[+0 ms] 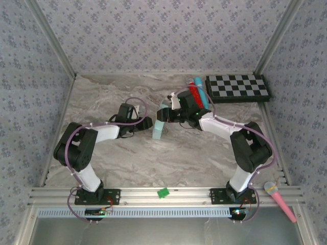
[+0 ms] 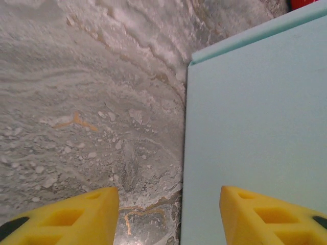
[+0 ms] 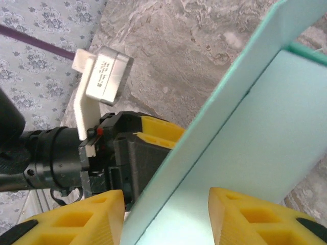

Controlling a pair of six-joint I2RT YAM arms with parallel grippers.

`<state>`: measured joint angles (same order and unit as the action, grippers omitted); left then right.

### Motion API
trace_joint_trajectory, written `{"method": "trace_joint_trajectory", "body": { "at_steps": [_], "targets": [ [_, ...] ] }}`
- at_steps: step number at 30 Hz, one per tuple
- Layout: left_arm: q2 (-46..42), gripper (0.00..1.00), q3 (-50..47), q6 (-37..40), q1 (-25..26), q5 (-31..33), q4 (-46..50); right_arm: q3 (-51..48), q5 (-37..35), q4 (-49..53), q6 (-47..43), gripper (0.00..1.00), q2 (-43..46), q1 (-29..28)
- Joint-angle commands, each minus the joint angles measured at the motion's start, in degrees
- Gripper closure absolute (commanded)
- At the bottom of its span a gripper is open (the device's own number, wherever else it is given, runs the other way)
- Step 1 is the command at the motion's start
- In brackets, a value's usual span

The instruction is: Fold the paper box

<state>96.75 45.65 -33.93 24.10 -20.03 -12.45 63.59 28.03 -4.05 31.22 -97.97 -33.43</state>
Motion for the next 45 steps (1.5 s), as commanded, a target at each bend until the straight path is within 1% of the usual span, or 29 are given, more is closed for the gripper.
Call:
{"method": "trace_joint_trajectory", "body": {
  "at_steps": [1,5,8,11,13,16,19,27,34,37,40,45],
  "targets": [
    [-2.60,0.45,1.23,1.37,-0.51,2.37,1.83,3.88,-0.35,3.20,-2.04,0.50,-0.57,-0.09],
    [-2.74,0.45,1.97,1.73,-0.86,2.86,3.03,7.10,-0.48,4.92,-2.94,0.50,-0.93,0.12],
    [-2.97,0.45,2.38,1.44,-1.06,3.40,3.60,6.89,-2.00,5.54,-2.89,0.50,0.28,0.37],
    [-2.80,0.45,3.35,1.51,-1.16,3.42,4.57,5.23,-5.09,5.19,-1.06,0.51,2.29,1.19],
    [-2.54,0.45,4.07,1.84,-1.16,3.08,5.12,1.34,-7.60,4.60,0.84,0.52,3.42,1.82],
    [-2.03,0.45,4.97,2.24,-1.16,2.62,5.89,-1.66,-8.74,3.71,3.96,0.52,3.79,2.70],
    [-1.07,0.45,5.99,2.95,-1.18,1.56,6.33,-3.46,-6.81,1.61,6.24,0.52,2.60,2.96],
    [2.87,0.46,9.41,3.43,-1.25,-3.10,7.28,-4.28,-0.44,-5.69,9.88,0.45,-1.73,2.76],
    [3.95,0.46,10.07,3.78,-1.25,-4.30,7.35,-2.65,0.93,-6.40,10.68,0.45,-5.36,2.18],
    [4.32,0.47,10.40,4.03,-1.24,-5.00,7.53,-2.86,-0.15,-5.48,10.95,0.45,-6.07,2.03],
    [4.70,0.47,10.66,4.22,-1.25,-5.61,7.79,-3.10,-2.48,-2.41,10.47,0.47,-6.57,1.90],
    [4.42,0.47,10.60,4.42,-1.25,-5.72,8.10,-3.74,-7.84,3.04,10.11,0.49,-6.86,1.36]
  ]
}}
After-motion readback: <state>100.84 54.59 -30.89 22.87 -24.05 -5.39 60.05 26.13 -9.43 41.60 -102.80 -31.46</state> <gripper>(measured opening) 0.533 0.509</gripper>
